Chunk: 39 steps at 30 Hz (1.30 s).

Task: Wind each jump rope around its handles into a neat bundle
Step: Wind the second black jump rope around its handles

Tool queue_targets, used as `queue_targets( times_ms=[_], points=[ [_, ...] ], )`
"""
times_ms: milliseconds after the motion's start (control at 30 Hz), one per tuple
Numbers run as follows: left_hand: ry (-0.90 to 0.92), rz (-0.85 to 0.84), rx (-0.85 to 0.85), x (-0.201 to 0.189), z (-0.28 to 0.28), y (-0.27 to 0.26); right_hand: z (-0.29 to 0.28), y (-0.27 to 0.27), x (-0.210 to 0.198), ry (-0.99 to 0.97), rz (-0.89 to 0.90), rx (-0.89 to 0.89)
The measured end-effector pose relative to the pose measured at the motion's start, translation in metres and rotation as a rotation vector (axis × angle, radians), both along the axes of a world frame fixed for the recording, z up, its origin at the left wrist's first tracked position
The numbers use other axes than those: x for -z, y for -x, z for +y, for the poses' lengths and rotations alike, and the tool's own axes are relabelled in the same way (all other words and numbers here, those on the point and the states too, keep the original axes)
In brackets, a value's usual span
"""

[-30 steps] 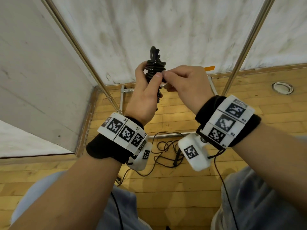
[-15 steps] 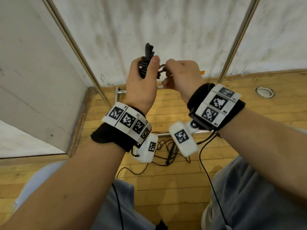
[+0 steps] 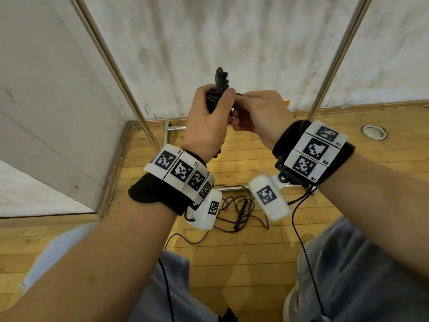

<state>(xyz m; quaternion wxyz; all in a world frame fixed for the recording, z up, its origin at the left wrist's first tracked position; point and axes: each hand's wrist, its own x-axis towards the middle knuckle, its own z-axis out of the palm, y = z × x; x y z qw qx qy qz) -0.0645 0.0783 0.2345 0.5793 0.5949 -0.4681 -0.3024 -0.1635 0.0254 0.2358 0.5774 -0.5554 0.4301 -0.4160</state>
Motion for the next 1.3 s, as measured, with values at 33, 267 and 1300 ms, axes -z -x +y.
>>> queue_targets(
  times_ms=[33,267,1300],
  points=[
    [-0.008,0.037,0.011,-0.002,0.0,0.001,-0.001,0.0,0.0,-0.004,-0.012,-0.005],
    [0.009,0.1,-0.016,-0.01,-0.002,0.007,-0.01,-0.009,0.004,-0.005,0.051,0.077],
    [-0.069,0.104,-0.095,0.008,-0.014,-0.01,-0.009,-0.006,0.006,0.143,-0.012,0.09]
  ],
)
